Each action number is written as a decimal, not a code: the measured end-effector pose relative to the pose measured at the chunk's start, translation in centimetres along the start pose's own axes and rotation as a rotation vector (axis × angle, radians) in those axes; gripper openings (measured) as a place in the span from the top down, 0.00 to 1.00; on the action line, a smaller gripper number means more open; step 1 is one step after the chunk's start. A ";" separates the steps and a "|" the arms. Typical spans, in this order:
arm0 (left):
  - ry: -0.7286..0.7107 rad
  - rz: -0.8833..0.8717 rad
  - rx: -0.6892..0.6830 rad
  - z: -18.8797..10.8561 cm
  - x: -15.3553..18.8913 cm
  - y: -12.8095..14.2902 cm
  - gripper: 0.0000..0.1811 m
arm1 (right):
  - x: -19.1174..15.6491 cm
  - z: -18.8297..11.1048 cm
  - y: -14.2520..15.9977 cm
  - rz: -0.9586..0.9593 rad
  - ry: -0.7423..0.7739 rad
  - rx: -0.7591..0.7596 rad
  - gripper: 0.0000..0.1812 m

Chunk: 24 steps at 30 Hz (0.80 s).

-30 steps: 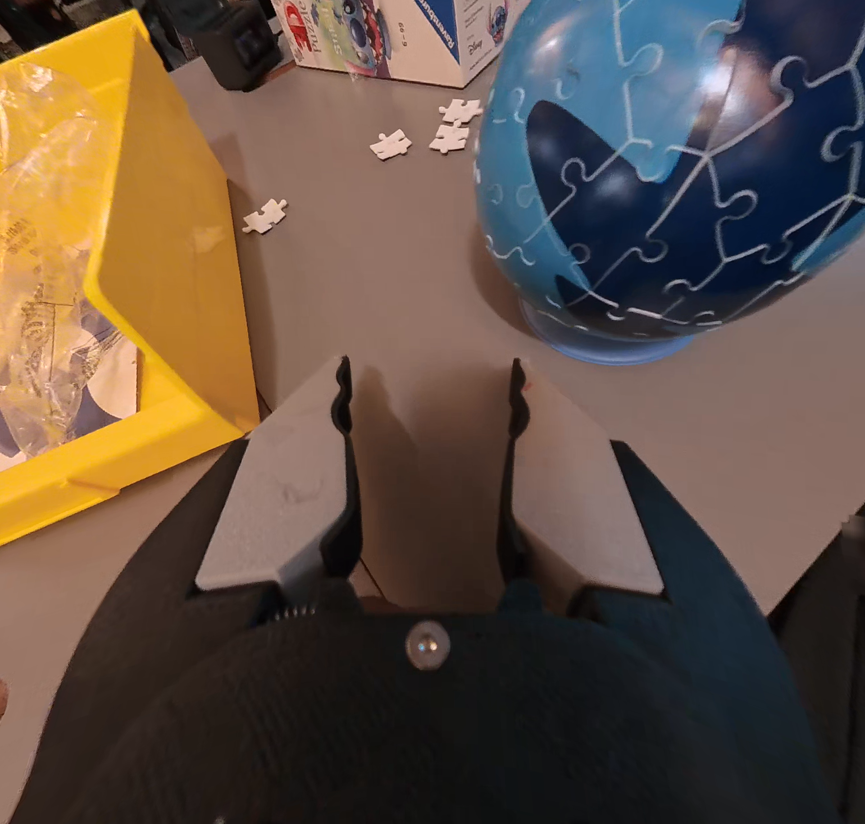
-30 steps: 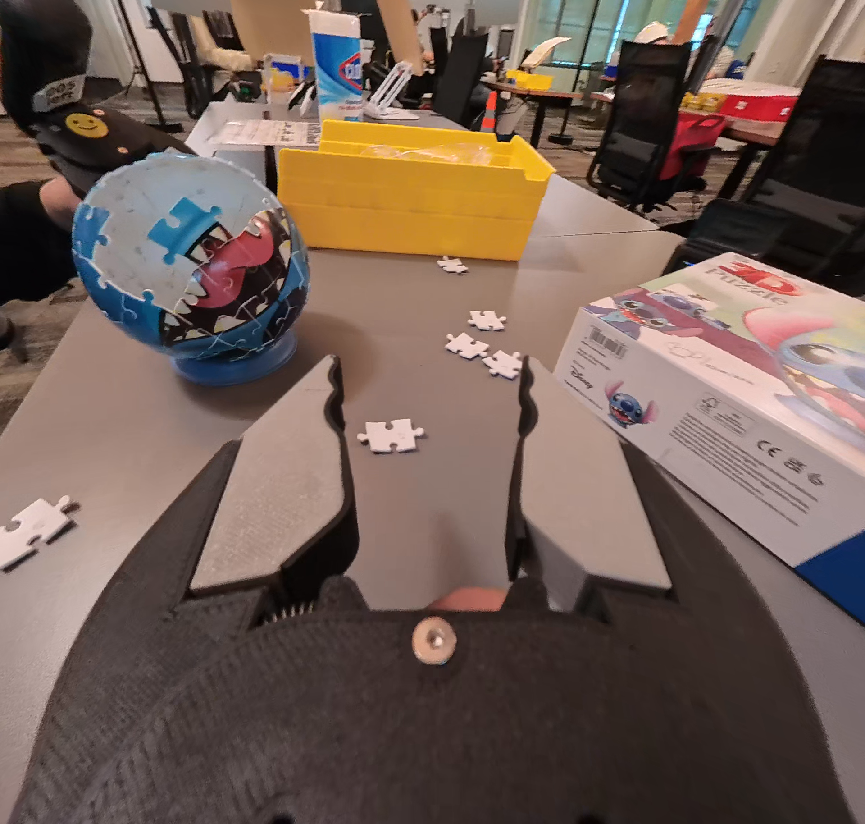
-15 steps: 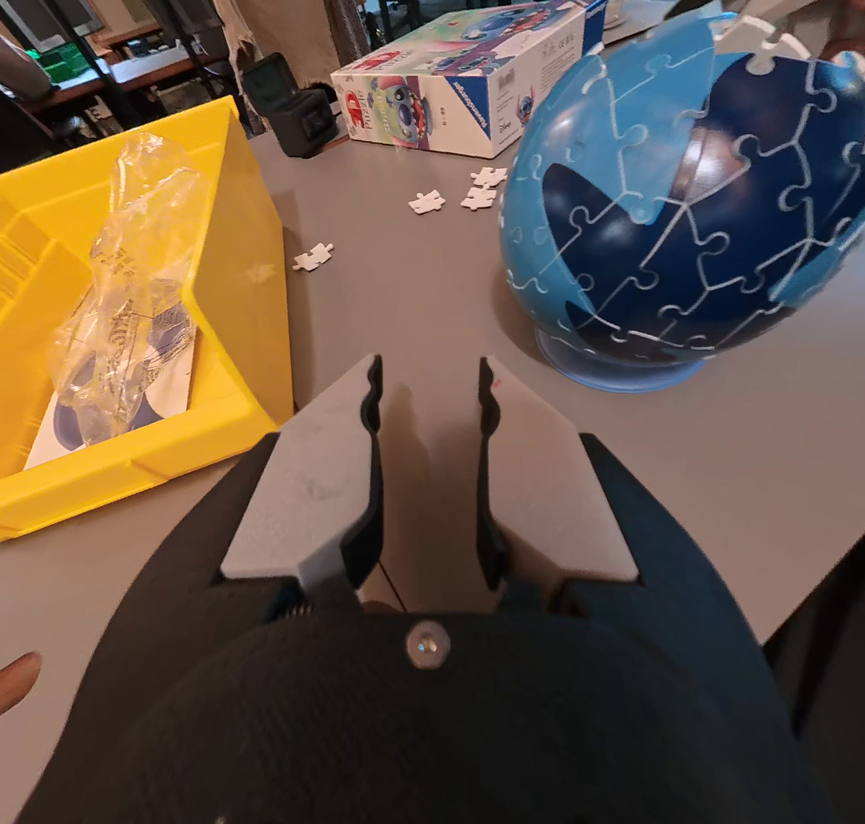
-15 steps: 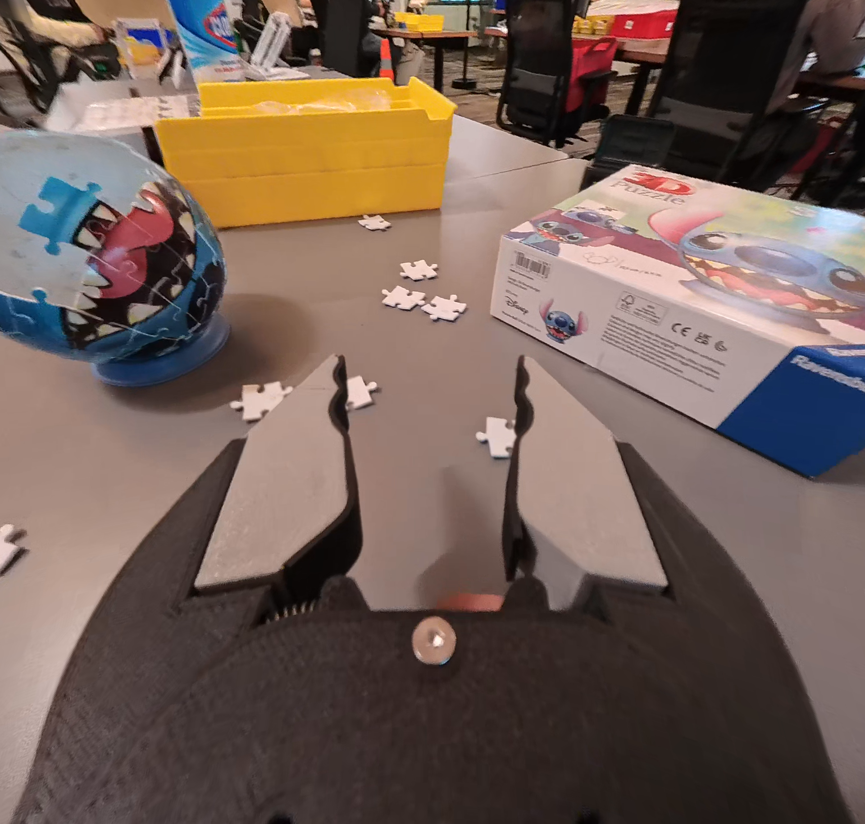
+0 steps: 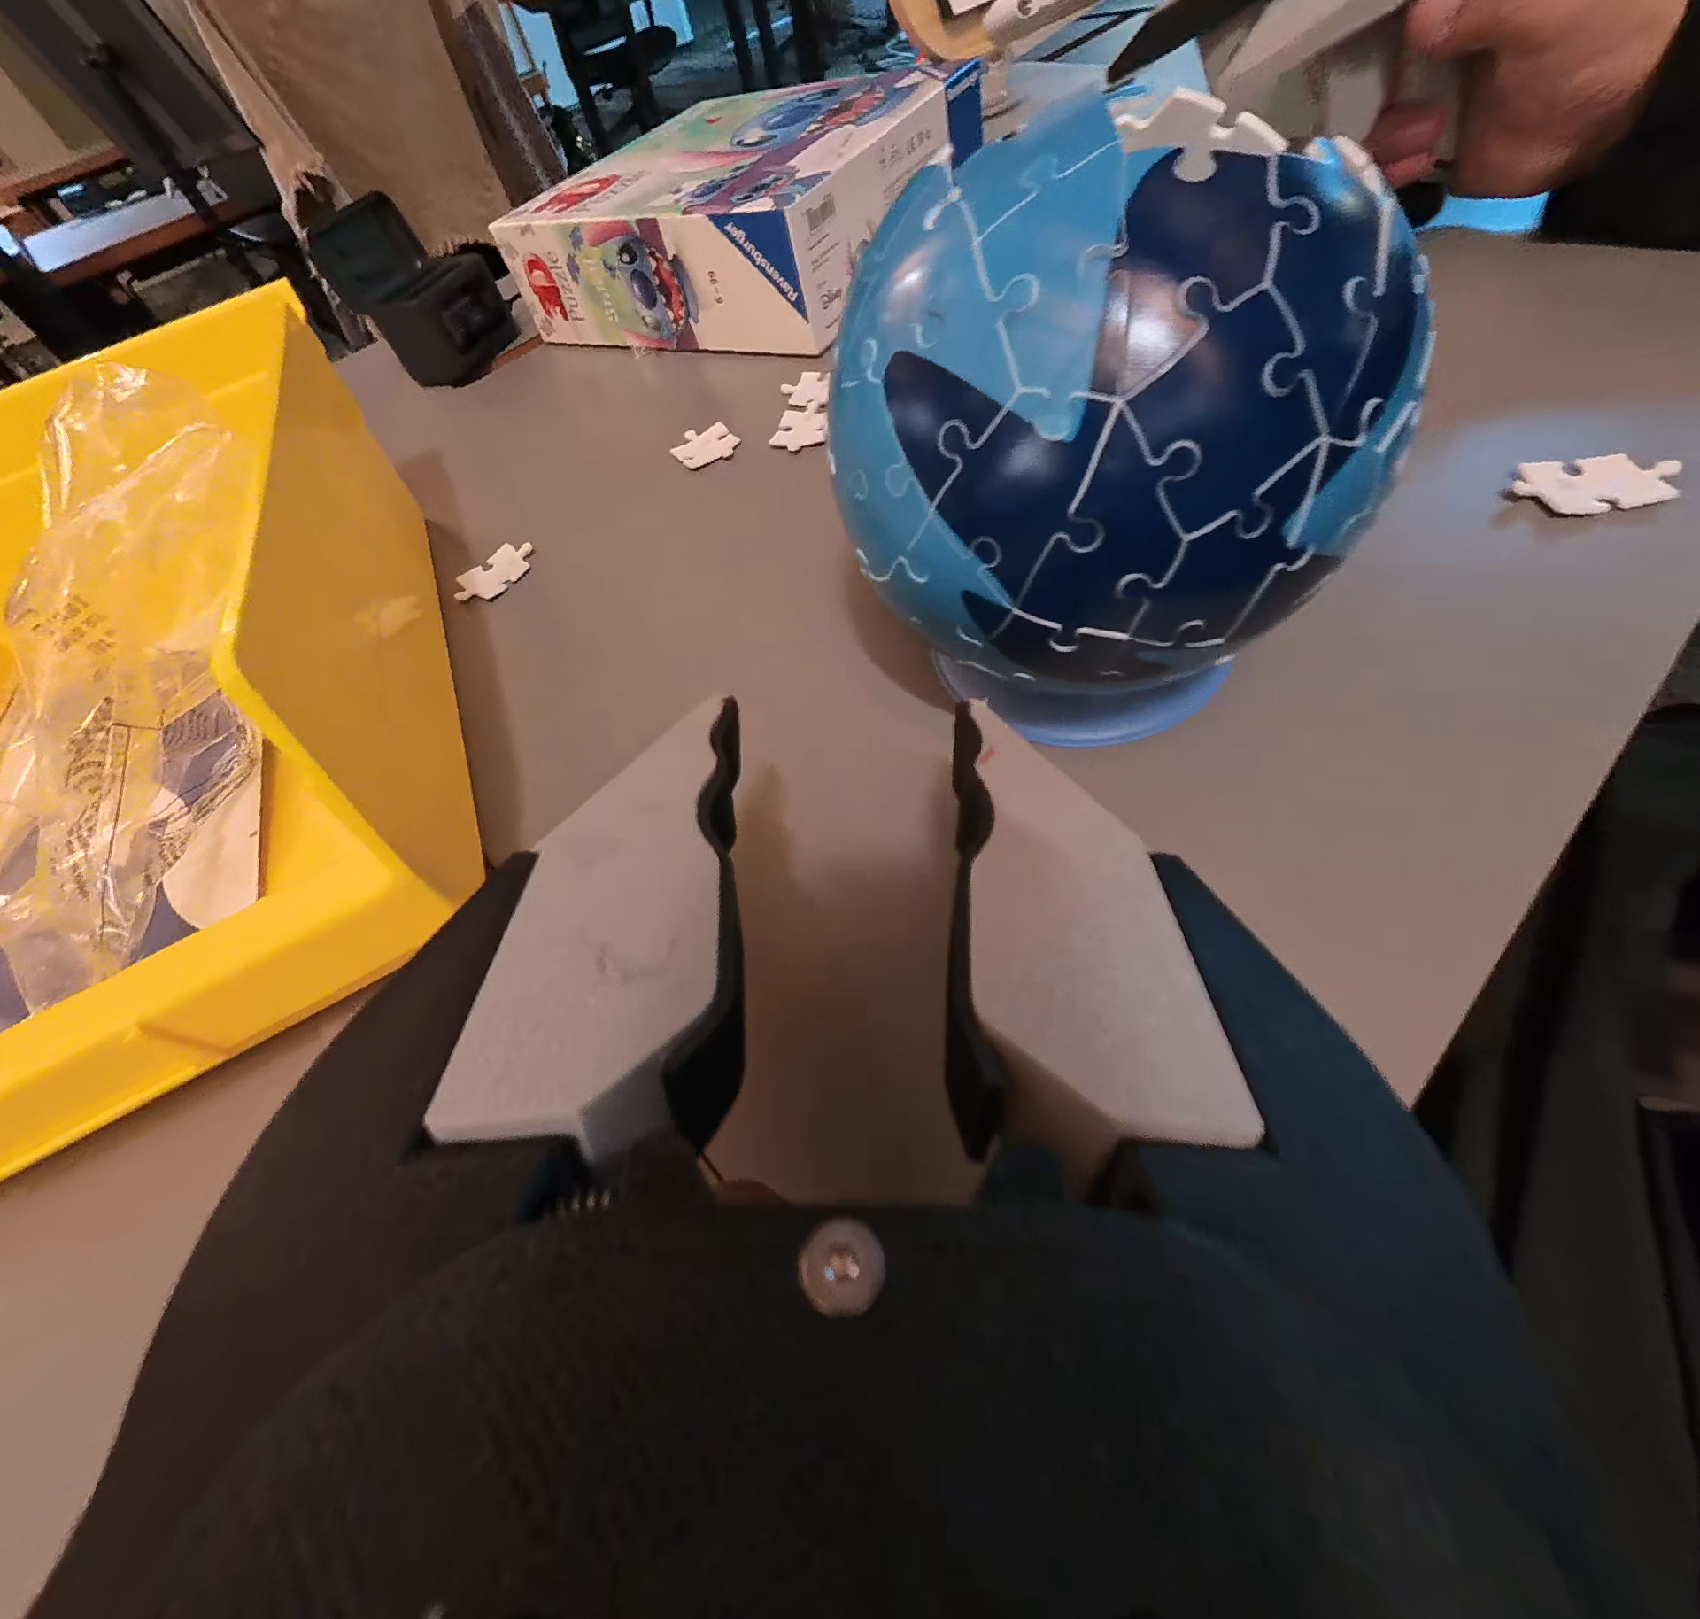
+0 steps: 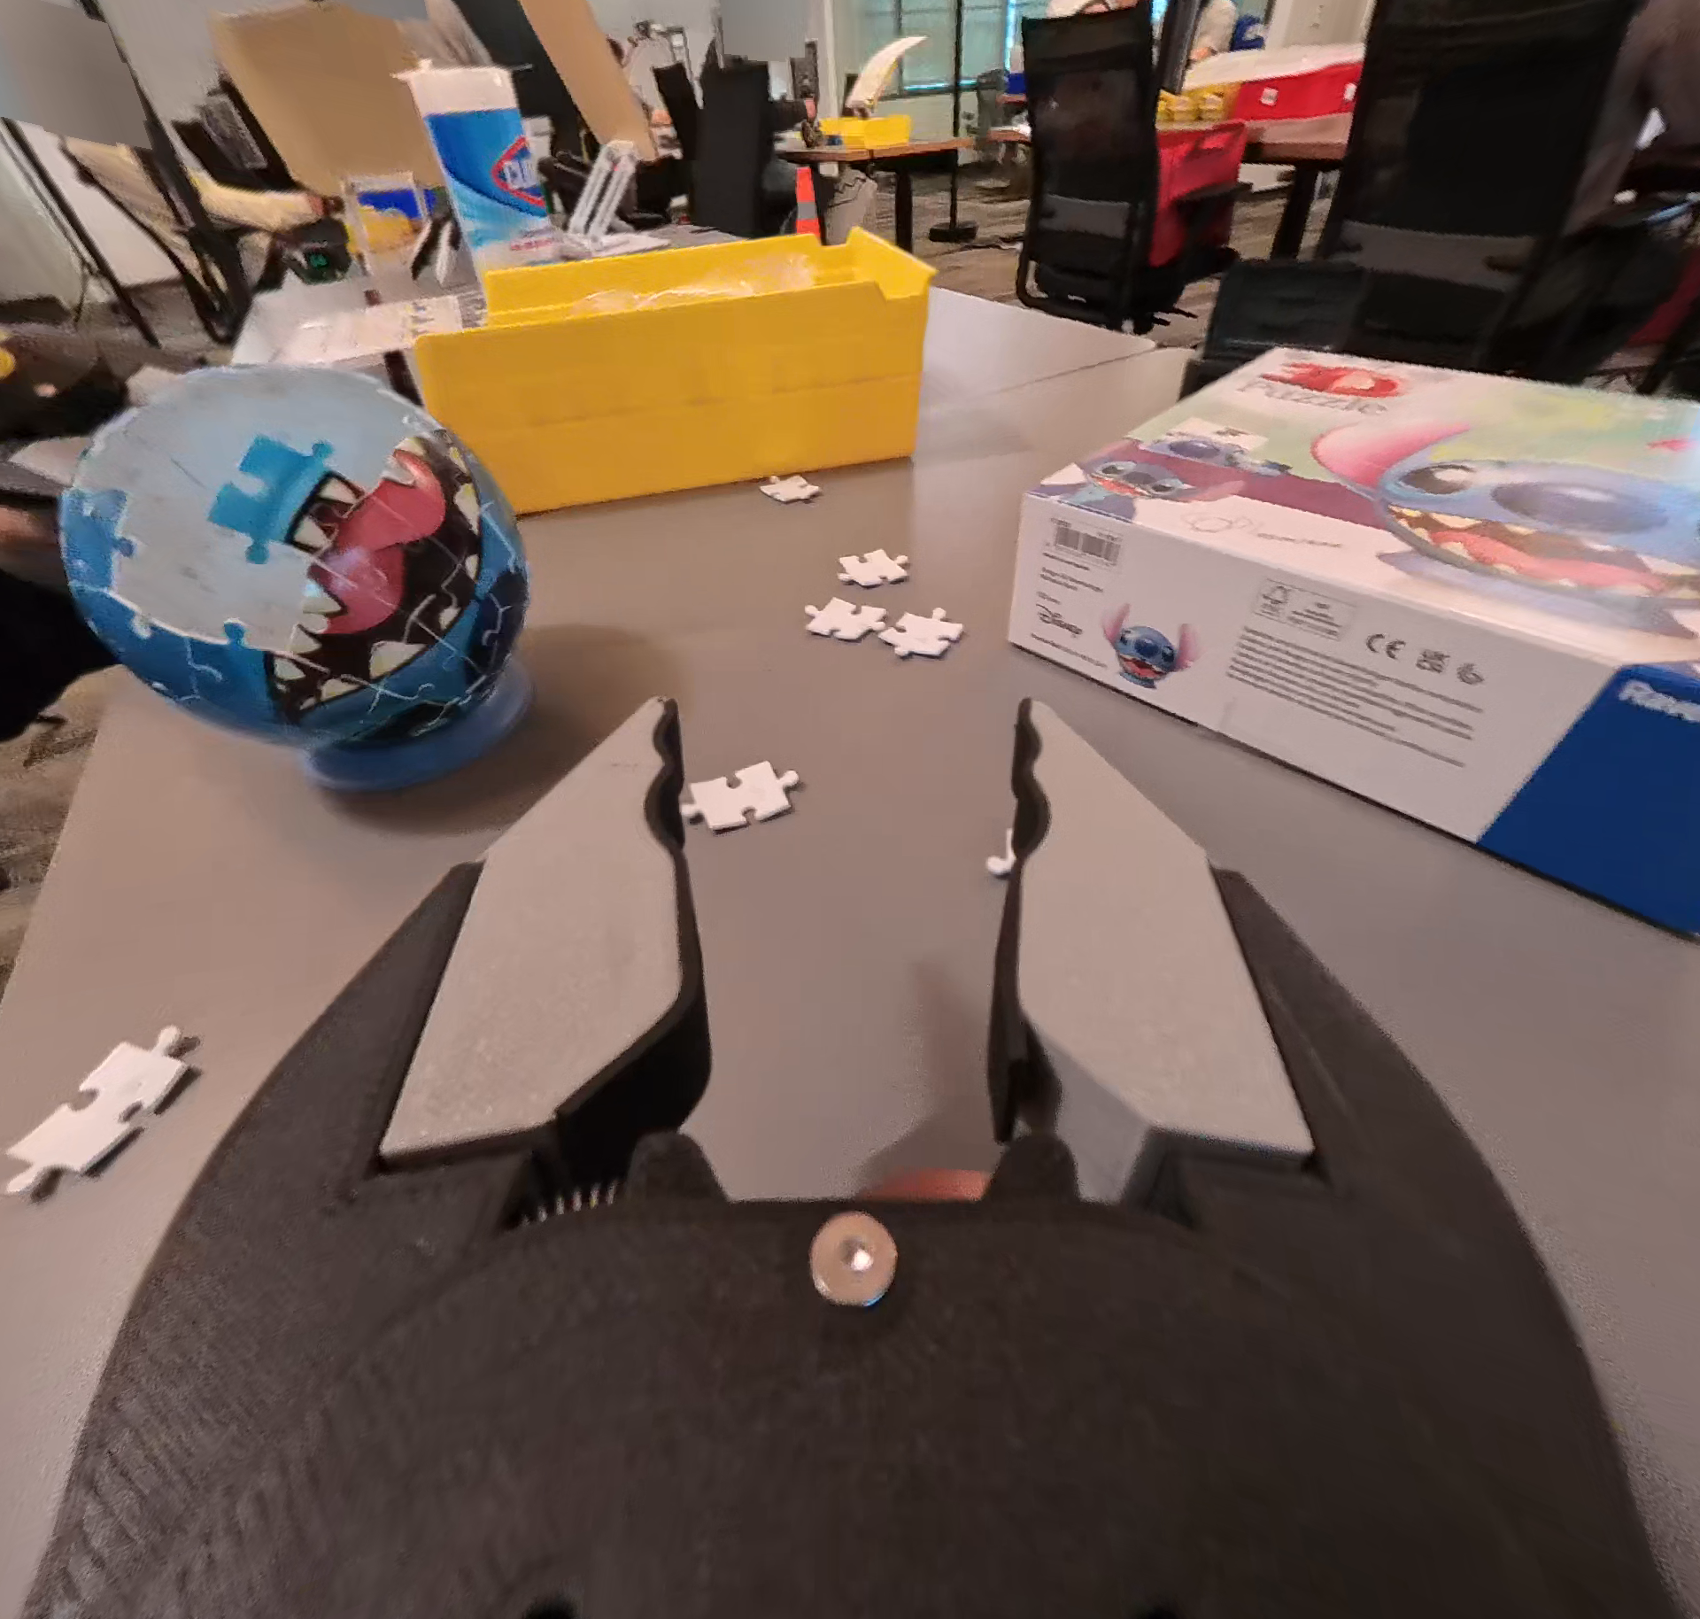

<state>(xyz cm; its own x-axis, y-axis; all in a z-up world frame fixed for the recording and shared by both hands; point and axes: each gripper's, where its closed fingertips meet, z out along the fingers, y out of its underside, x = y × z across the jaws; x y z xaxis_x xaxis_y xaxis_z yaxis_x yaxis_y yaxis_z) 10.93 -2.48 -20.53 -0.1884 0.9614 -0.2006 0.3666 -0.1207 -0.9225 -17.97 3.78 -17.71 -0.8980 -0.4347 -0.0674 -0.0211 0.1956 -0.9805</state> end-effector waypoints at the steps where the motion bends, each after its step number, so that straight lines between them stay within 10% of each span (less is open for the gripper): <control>1: 0.006 0.006 0.000 0.0 0.1 0.0 0.76 | 0.3 -0.1 0.1 -0.004 0.013 -0.009 0.58; 9: 0.011 0.005 -0.028 0.3 0.2 0.3 0.76 | -1.0 -2.1 -3.2 0.314 -0.271 0.183 0.63; 13: 0.007 -0.004 -0.009 0.1 0.0 0.1 0.77 | -0.1 -2.6 -4.0 0.147 -0.110 0.215 0.50; 16: 0.009 -0.017 0.001 0.0 -0.1 0.0 0.77 | 1.9 -2.1 -2.4 0.053 0.072 0.087 0.60; 17: 0.009 -0.019 0.004 0.0 -0.1 0.0 0.77 | 1.9 -2.0 -2.8 0.054 0.092 0.110 0.44; 24: 0.010 -0.018 -0.002 0.0 -0.1 0.0 0.78 | 1.2 -1.9 -2.3 0.040 0.035 0.095 0.57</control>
<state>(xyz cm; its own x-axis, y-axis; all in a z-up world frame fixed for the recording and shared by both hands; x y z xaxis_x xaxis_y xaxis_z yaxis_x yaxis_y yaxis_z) 10.93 -2.55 -20.55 -0.1857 0.9659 -0.1804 0.3654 -0.1025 -0.9252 -19.84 4.50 -15.21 -0.9123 -0.3966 -0.1023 0.0557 0.1275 -0.9903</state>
